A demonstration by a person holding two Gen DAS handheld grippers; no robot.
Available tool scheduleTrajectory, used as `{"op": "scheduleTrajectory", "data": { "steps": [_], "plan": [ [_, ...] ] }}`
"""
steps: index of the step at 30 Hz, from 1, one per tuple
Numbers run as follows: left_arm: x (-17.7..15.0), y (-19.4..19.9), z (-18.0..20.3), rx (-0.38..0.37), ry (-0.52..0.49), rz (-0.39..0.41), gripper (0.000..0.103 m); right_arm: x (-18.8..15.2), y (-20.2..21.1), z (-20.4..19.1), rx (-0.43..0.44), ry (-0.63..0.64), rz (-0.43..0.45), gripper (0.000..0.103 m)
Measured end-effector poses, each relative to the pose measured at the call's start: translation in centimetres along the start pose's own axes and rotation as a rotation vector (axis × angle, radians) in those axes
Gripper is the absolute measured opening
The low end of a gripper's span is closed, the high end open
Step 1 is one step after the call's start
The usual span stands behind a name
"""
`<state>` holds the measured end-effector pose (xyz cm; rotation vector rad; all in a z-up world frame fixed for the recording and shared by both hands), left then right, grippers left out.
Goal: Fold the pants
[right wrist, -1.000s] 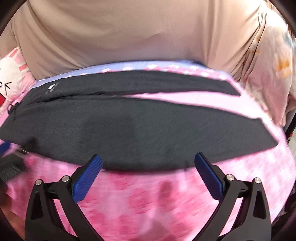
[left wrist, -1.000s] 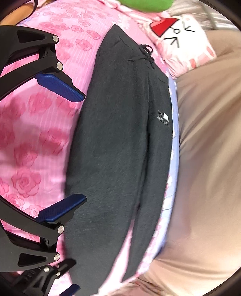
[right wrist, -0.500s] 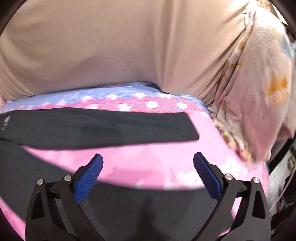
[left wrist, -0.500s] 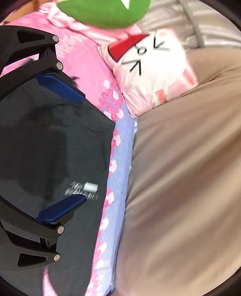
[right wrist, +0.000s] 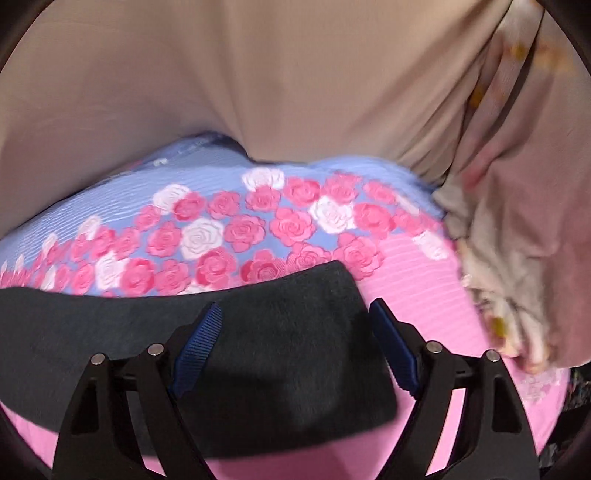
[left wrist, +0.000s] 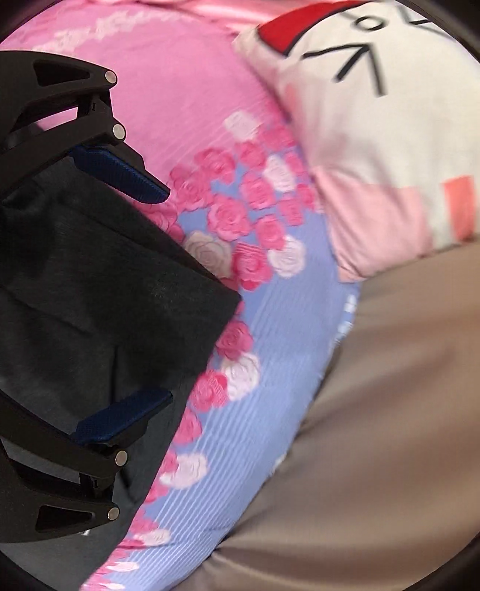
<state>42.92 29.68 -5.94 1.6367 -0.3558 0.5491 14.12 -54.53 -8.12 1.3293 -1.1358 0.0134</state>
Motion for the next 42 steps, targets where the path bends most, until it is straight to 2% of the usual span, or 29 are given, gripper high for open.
{"op": "scheduleTrajectory", "data": {
  "steps": [2, 4, 5, 6, 8, 9, 11, 16, 20, 24, 26, 28, 30, 31, 33, 34, 35, 37, 39, 40, 42],
  "plan": [
    [-0.2, -1.0, -0.2, -0.012, 0.026, -0.018, 0.097, -0.2, -0.5, -0.4, 0.010, -0.008, 0.005, 0.078],
    [-0.1, -1.1, -0.1, 0.011, 0.007, 0.000, 0.090, -0.2, -0.3, -0.9, 0.043, -0.034, 0.012, 0.067],
    [0.1, -1.0, 0.3, 0.018, -0.021, 0.007, 0.077, 0.0, -0.4, -1.0, 0.072, -0.043, 0.008, 0.047],
    [0.2, -0.9, 0.8, 0.013, -0.044, 0.018, 0.069, 0.0, -0.3, -1.3, 0.102, -0.058, 0.002, 0.028],
    [0.2, -0.2, 1.5, 0.032, -0.082, 0.031, 0.045, -0.2, 0.3, -1.8, 0.125, -0.079, -0.005, 0.003],
    [0.1, 0.2, 1.7, 0.047, -0.098, 0.041, 0.039, -0.3, 0.6, -1.9, 0.117, -0.078, 0.005, 0.002],
    [-0.1, 1.5, 1.9, 0.060, -0.116, 0.067, 0.015, -0.5, 2.1, -2.0, 0.126, -0.085, 0.038, 0.001],
    [-0.5, 7.3, 1.5, -0.012, -0.085, 0.173, 0.009, -1.1, 8.7, -1.4, 0.189, -0.101, 0.147, 0.001],
    [-3.1, 15.2, 0.1, -0.082, -0.079, 0.286, 0.008, -2.9, 15.0, -0.2, 0.242, -0.083, 0.223, 0.000],
    [-8.0, 20.6, -2.0, -0.128, -0.104, 0.318, 0.008, -6.3, 20.8, 2.4, 0.267, -0.076, 0.275, 0.000],
    [-10.8, 21.5, -2.9, -0.126, -0.120, 0.310, 0.008, -8.4, 22.1, 3.9, 0.231, -0.059, 0.267, 0.000],
    [-13.5, 21.5, -3.6, -0.134, -0.118, 0.266, 0.009, -10.7, 22.5, 5.4, 0.198, -0.051, 0.238, 0.000],
    [-16.6, 20.7, -4.6, -0.130, -0.089, 0.202, 0.009, -12.5, 22.6, 6.0, 0.194, -0.053, 0.211, 0.000],
    [-17.7, 20.4, -4.9, -0.152, -0.079, 0.180, 0.011, -13.7, 22.6, 6.2, 0.197, -0.063, 0.191, 0.001],
    [-20.9, 20.1, -5.1, -0.258, -0.006, 0.125, 0.031, -15.3, 22.5, 6.2, 0.206, -0.077, 0.153, 0.004],
    [-22.0, 20.2, -5.1, -0.301, 0.039, 0.120, 0.050, -16.1, 22.3, 5.9, 0.222, -0.089, 0.131, 0.004],
    [-22.7, 20.4, -4.8, -0.328, 0.070, 0.123, 0.059, -16.6, 22.2, 5.5, 0.241, -0.091, 0.114, 0.004],
    [-22.9, 20.6, -3.5, -0.358, 0.083, 0.119, 0.064, -16.7, 21.6, 3.8, 0.286, -0.106, 0.084, 0.006],
    [-22.3, 20.5, -1.5, -0.397, 0.088, 0.116, 0.079, -16.1, 20.8, 2.3, 0.327, -0.123, 0.067, 0.011],
    [-21.7, 20.1, -0.5, -0.404, 0.099, 0.109, 0.085, -15.4, 20.4, 1.4, 0.328, -0.118, 0.081, 0.016],
    [-21.0, 18.8, 0.6, -0.385, 0.111, 0.075, 0.086, -14.3, 19.8, -0.4, 0.291, -0.068, 0.113, 0.045]
  ]
}}
Point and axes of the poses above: each gripper's, at about its wrist camera, not at the fingertips, and y roughly against the way its jaws point, z to its right, x to its top, the point moved 6 cm from there along -y, roughly the way its jaws point, and after that the axes turned 12 degrees about -y, right-handed, at the moved point
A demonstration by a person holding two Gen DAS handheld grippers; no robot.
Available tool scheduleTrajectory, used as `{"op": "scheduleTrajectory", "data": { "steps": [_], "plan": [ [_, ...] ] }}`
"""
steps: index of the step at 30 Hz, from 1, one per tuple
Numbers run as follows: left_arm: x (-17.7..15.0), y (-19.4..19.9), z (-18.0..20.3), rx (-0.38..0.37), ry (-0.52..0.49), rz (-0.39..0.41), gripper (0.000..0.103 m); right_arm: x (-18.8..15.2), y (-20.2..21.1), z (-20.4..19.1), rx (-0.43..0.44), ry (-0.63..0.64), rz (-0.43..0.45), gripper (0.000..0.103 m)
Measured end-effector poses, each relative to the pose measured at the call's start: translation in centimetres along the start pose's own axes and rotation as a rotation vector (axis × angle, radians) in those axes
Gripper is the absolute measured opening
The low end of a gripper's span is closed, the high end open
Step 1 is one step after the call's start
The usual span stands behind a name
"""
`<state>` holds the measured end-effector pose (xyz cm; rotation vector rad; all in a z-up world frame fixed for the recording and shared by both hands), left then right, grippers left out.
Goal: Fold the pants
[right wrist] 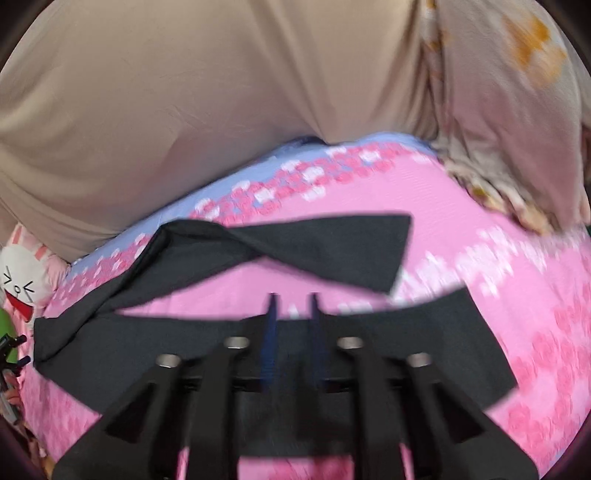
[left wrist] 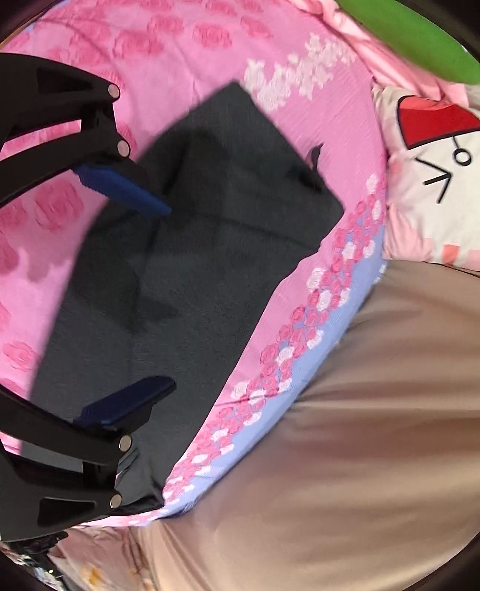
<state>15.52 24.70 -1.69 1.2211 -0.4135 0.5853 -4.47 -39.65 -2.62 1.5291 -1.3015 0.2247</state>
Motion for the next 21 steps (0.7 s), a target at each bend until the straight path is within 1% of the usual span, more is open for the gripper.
{"op": "scheduleTrajectory", "data": {
  "steps": [1, 2, 4, 6, 8, 9, 10, 11, 12, 13, 15, 18, 19, 21],
  "plan": [
    [0.2, -0.7, -0.2, 0.008, 0.009, -0.016, 0.086, 0.4, -1.2, -1.2, -0.033, 0.064, 0.006, 0.046],
    [0.5, -1.9, -0.6, 0.029, 0.034, -0.044, 0.086, 0.5, -2.1, -1.9, -0.047, 0.105, -0.005, 0.046],
    [0.5, -3.3, -1.3, 0.026, 0.086, -0.076, 0.086, 0.5, -4.2, -3.3, -0.062, 0.182, -0.039, 0.045],
    [0.6, -4.3, -1.9, 0.030, 0.103, -0.098, 0.086, 0.4, -6.7, -4.4, -0.090, 0.261, -0.075, 0.044],
    [0.7, -5.0, -2.1, 0.035, 0.096, -0.113, 0.081, 0.0, -8.7, -4.7, -0.120, 0.303, -0.102, 0.044],
    [0.8, -5.1, -2.0, 0.045, 0.077, -0.106, 0.073, -0.2, -9.8, -4.7, -0.136, 0.321, -0.120, 0.042],
    [1.0, -5.2, -1.7, 0.070, 0.042, -0.111, 0.043, -0.4, -10.9, -4.6, -0.158, 0.336, -0.134, 0.036],
    [1.0, -5.5, -1.7, 0.089, 0.015, -0.128, 0.000, -0.5, -11.9, -4.4, -0.183, 0.350, -0.149, 0.019],
    [1.1, -5.9, -1.8, 0.094, 0.009, -0.148, 0.000, -0.5, -12.3, -4.2, -0.197, 0.352, -0.154, 0.001],
    [1.3, -6.0, -1.9, 0.086, 0.015, -0.162, 0.000, 0.0, -12.1, -4.0, -0.190, 0.339, -0.142, 0.001],
    [1.8, -5.4, -2.1, 0.084, 0.001, -0.159, 0.000, 1.3, -10.7, -4.0, -0.172, 0.318, -0.097, 0.000],
    [2.9, -2.9, -2.2, 0.074, -0.050, -0.128, 0.000, 3.7, -5.1, -3.7, -0.126, 0.275, 0.010, 0.000],
    [3.1, -2.0, -2.2, 0.063, -0.062, -0.123, 0.000, 4.1, -2.6, -3.2, -0.110, 0.268, 0.041, 0.000],
    [3.0, -0.4, -2.5, 0.057, -0.089, -0.127, 0.000, 4.1, 0.7, -2.0, -0.111, 0.268, 0.071, 0.000]
  ]
}}
Point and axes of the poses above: each gripper's, at about its wrist camera, not at the fingertips, and y roughly against the way its jaws point, z to its right, x to its top, the point moved 6 cm from there along -y, roughly the way its jaws point, and after that the axes turned 12 degrees about -y, right-handed, at the moved point
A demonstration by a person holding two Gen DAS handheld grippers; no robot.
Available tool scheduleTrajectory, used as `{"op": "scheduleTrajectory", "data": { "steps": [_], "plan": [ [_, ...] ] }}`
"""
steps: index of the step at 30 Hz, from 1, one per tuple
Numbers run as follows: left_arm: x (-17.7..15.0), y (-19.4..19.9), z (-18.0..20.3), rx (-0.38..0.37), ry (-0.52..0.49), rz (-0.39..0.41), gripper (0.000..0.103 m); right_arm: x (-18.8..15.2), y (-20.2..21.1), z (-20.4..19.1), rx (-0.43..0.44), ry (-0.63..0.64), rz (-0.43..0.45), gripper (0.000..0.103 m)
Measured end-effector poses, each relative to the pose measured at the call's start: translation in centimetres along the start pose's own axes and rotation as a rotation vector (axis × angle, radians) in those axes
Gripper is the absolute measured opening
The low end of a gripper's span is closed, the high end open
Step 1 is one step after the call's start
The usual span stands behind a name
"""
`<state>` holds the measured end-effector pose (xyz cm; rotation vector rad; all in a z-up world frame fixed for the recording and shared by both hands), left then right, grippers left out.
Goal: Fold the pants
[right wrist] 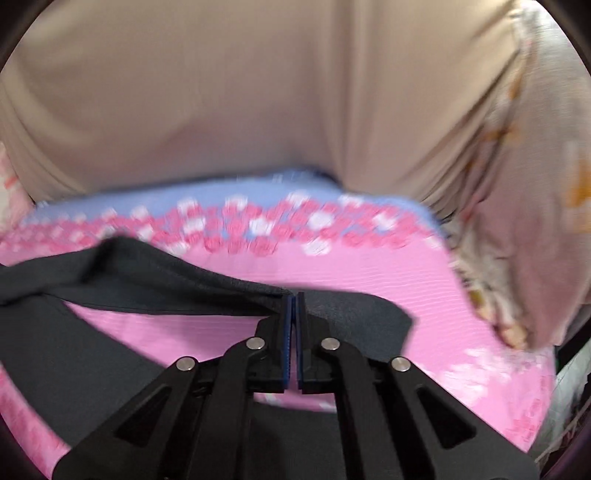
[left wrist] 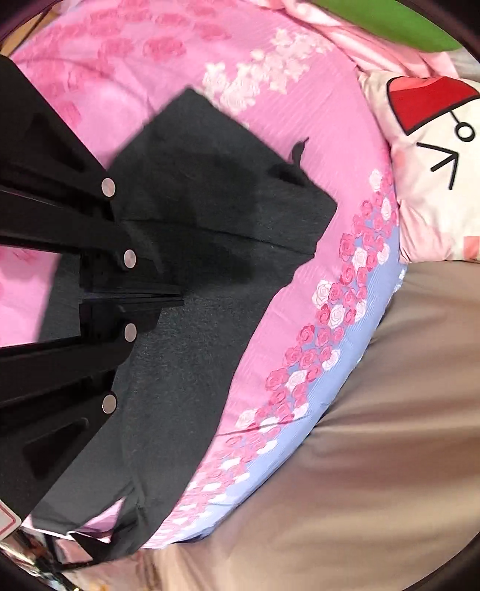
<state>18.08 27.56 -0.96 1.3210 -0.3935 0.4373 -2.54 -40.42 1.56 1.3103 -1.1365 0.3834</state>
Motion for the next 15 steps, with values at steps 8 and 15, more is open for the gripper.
{"op": "scheduleTrajectory", "data": {
  "steps": [8, 15],
  "plan": [
    [-3.6, 0.1, -2.6, 0.017, 0.025, -0.028, 0.064, -7.7, 1.4, 6.2, -0.196, -0.018, -0.097, 0.006],
    [-3.7, 0.1, -2.3, -0.233, 0.246, 0.050, 0.080, -9.6, 5.1, 3.9, -0.068, -0.137, -0.039, 0.031]
  ]
}}
Point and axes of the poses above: each gripper's, at about its wrist camera, not at the fingertips, and y roughly against the way its jaws point, z to its right, x to its top, the point moved 6 cm from there along -y, roughly the way its jaws point, and after that the axes turned 12 degrees about -y, right-handed, at the moved point
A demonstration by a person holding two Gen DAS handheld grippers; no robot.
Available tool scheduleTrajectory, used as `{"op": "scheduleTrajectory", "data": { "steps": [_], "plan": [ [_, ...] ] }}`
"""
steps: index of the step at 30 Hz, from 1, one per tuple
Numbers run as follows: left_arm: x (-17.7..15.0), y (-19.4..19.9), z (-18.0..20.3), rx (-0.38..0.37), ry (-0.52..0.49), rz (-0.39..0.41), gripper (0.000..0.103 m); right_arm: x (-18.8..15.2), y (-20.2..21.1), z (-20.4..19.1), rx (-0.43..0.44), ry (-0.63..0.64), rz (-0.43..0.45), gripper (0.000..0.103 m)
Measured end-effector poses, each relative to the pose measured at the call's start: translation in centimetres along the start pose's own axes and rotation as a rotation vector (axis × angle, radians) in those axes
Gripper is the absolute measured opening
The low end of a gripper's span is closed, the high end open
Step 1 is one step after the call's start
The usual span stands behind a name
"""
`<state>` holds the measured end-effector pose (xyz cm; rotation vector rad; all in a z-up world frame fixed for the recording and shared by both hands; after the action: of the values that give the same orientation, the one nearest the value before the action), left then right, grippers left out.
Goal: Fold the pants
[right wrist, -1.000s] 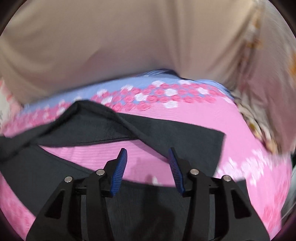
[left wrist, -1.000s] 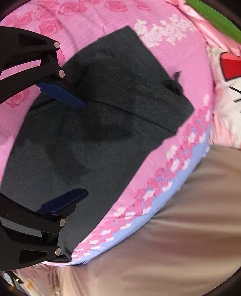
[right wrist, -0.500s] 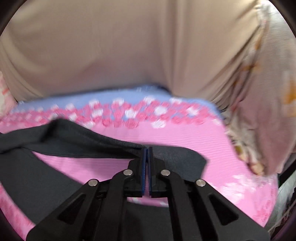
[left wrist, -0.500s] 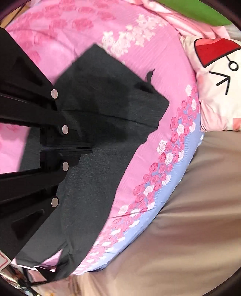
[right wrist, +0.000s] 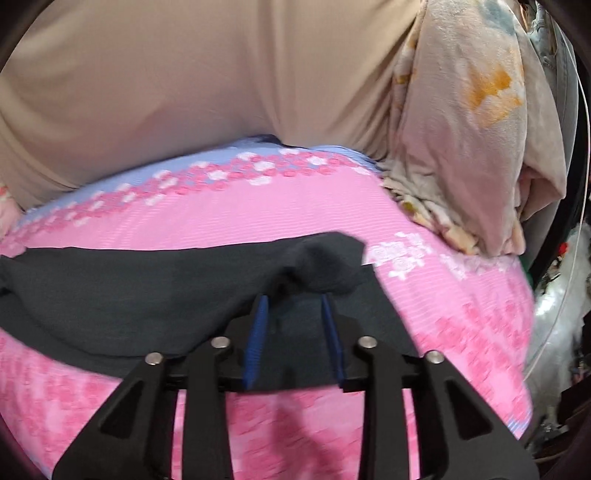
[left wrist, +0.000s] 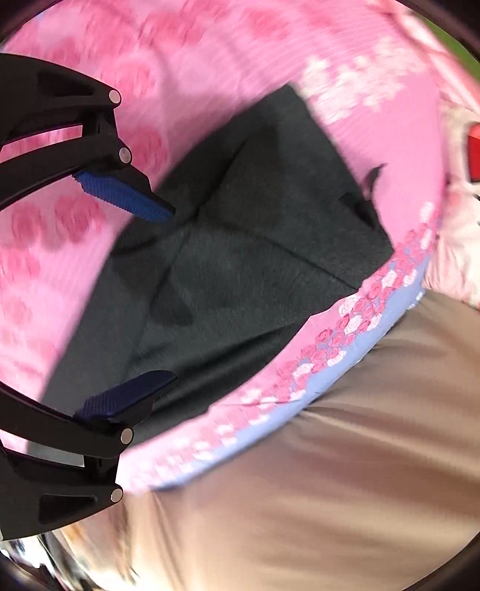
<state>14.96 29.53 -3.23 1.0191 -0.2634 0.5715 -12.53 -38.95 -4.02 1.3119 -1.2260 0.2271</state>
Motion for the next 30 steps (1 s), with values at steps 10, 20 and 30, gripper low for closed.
{"op": "scheduleTrajectory", "data": {
  "steps": [10, 20, 30],
  "plan": [
    [1.9, -1.3, -1.2, -0.014, 0.074, -0.011, 0.000, -2.6, 0.7, -4.5, 0.074, 0.001, -0.019, 0.034],
    [0.8, 0.8, -3.0, 0.116, -0.071, -0.058, 0.010, -2.7, 0.1, -2.1, 0.042, -0.103, -0.030, 0.038],
    [0.2, 4.5, -3.0, 0.109, 0.015, 0.101, 0.068, -2.1, 0.5, 4.2, 0.001, -0.271, -0.036, 0.038]
  ]
}}
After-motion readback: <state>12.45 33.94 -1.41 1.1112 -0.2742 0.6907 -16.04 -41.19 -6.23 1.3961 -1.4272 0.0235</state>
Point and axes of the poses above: each gripper's, at about its wrist camera, not at the fingertips, and y roughly against the way its jaws point, z to its right, x to its top, the point moved 6 cm from there along -y, roughly the way its jaws point, and after that the axes turned 12 degrees about -y, right-handed, at the moved point
